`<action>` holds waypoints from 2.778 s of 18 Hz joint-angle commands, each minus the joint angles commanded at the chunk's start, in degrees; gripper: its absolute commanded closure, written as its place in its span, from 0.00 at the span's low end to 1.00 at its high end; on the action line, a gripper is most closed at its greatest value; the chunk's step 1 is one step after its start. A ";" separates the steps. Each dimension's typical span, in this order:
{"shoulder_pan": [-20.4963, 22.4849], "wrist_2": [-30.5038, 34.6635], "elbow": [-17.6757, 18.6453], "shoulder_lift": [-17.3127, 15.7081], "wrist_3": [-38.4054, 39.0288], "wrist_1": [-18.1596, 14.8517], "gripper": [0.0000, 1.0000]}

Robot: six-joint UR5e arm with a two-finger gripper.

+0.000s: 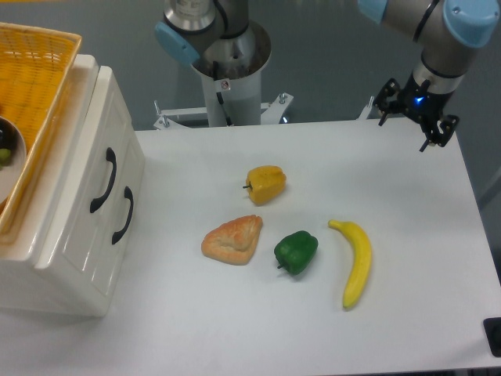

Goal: Slide the top white drawer open
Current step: 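Start moving the gripper from its raised pose toward the cabinet, then move the gripper over the yellow pepper to the upper drawer's black handle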

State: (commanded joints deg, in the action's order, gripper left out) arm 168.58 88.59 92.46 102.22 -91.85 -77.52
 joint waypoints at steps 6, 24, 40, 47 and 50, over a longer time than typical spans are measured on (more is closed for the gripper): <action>-0.44 0.71 -0.18 0.00 0.70 -0.09 0.00; -18.09 -0.35 2.29 -0.88 35.30 -4.66 0.00; -29.62 -12.55 0.27 -0.53 63.97 -4.39 0.00; -33.39 -16.87 -0.79 -0.88 68.28 -5.36 0.00; -35.76 -17.83 -1.23 -0.62 72.15 -5.01 0.00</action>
State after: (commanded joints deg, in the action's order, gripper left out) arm 132.81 70.76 91.23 101.60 -19.69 -82.53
